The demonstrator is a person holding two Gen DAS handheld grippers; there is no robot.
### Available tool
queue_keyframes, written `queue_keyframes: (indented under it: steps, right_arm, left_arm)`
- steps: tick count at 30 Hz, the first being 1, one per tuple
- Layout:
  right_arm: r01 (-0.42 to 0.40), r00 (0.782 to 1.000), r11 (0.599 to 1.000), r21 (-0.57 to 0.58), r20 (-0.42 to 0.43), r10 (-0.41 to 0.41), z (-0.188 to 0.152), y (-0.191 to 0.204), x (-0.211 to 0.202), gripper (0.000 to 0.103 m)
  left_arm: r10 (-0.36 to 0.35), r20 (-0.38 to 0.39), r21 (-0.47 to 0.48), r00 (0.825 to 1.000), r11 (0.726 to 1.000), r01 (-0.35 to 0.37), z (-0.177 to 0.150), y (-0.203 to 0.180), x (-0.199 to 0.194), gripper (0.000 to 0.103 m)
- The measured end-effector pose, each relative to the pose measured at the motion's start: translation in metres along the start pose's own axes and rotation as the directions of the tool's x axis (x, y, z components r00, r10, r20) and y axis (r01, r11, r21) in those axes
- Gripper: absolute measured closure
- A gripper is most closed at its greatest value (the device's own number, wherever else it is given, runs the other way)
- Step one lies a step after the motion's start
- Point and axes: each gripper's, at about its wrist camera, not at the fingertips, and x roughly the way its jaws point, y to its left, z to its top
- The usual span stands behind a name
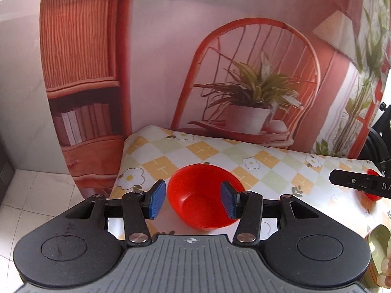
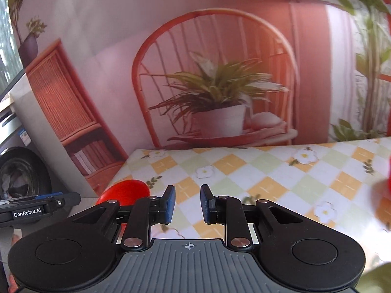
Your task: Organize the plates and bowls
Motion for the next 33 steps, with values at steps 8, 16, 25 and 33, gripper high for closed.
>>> queue_keyframes:
  steps: [8, 16, 25, 33]
  right_arm:
    - [-0.023, 0.997, 0.999, -0.041, -0.080, 0.019, -0.003, 0.034, 0.074, 0.078]
    - [-0.026, 0.990, 0.999, -0.042, -0.139, 0.020, -0.011, 0.043, 0.110, 0.077]
    - [-0.037, 0.980, 0.998, -0.051, -0.197, 0.026, -0.028, 0.052, 0.127, 0.077]
    - [-0.062, 0.977, 0.996, -0.062, -0.209, 0.048, -0.034, 0.055, 0.122, 0.088]
  left_arm:
    - [-0.002, -0.043, -0.051, 0.999, 0.999, 0.000, -0.002, 0.023, 0.041, 0.051]
    - [-0.023, -0.084, -0.068, 0.996, 0.998, 0.018, -0.017, 0.025, 0.066, 0.052]
    - [-0.032, -0.114, -0.034, 0.993, 0.999, 0.029, -0.026, 0.015, 0.075, 0.072]
    - [-0.041, -0.105, -0.072, 0.994, 0.997, 0.034, -0.030, 0.018, 0.071, 0.087]
